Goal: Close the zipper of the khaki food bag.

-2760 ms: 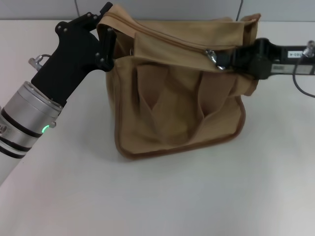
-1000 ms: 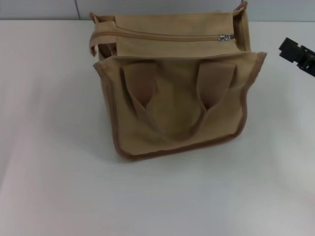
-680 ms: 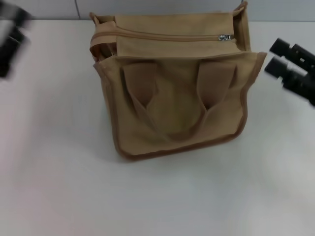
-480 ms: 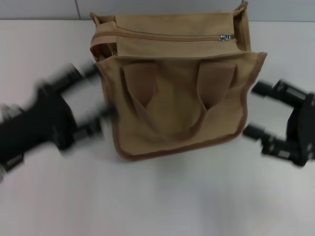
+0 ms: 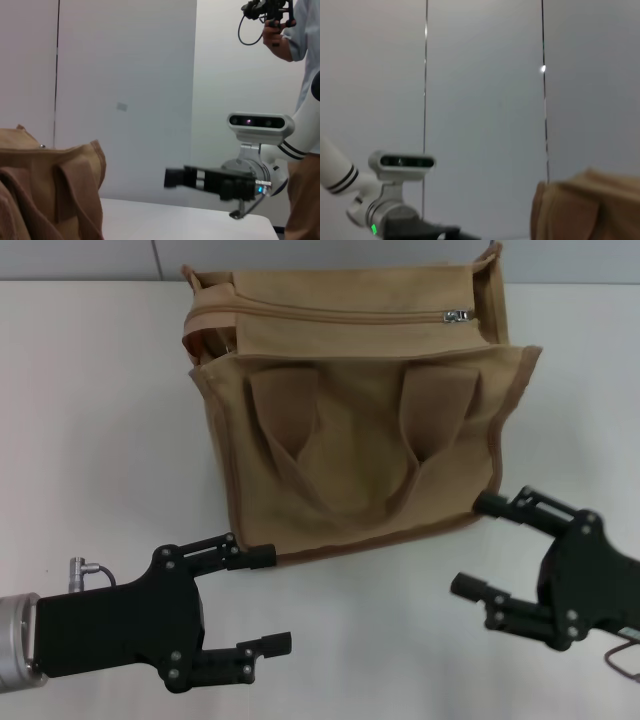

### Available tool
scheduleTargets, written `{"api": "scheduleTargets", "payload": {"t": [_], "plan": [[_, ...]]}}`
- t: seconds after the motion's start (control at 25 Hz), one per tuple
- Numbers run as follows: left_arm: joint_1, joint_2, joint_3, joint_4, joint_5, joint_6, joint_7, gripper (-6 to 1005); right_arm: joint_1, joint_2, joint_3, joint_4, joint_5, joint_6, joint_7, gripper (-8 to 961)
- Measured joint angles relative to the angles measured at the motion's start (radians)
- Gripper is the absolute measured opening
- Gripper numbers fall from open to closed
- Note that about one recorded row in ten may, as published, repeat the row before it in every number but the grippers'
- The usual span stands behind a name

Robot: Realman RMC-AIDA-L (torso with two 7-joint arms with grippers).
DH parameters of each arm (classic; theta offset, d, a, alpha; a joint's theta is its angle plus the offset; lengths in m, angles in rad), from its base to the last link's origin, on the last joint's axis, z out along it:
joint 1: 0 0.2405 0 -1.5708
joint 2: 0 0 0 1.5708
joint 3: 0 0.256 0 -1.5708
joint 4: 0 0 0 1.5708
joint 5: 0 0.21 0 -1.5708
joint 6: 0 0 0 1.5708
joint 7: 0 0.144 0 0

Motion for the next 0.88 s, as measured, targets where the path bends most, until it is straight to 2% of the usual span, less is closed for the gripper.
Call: {"api": "scheduleTargets", "payload": {"t": [0.16, 0.24, 0.88], "plan": [[0.000, 0.000, 0.000, 0.000, 0.000, 0.000, 0.000, 770, 0.017, -0.003, -0.065, 0.035, -0.001, 0.071, 0.053, 764], [-0.006, -0.001, -0.003, -0.028, -0.004, -0.015, 0.052, 770, 0.033, -0.001, -0.105, 0.037, -0.002, 0.115, 0.095, 764], [-0.001, -0.002, -0.006, -0.041, -0.004, -0.040, 0.059, 770, 0.059, -0.002, -0.187, 0.043, -0.002, 0.170, 0.099, 765]]}}
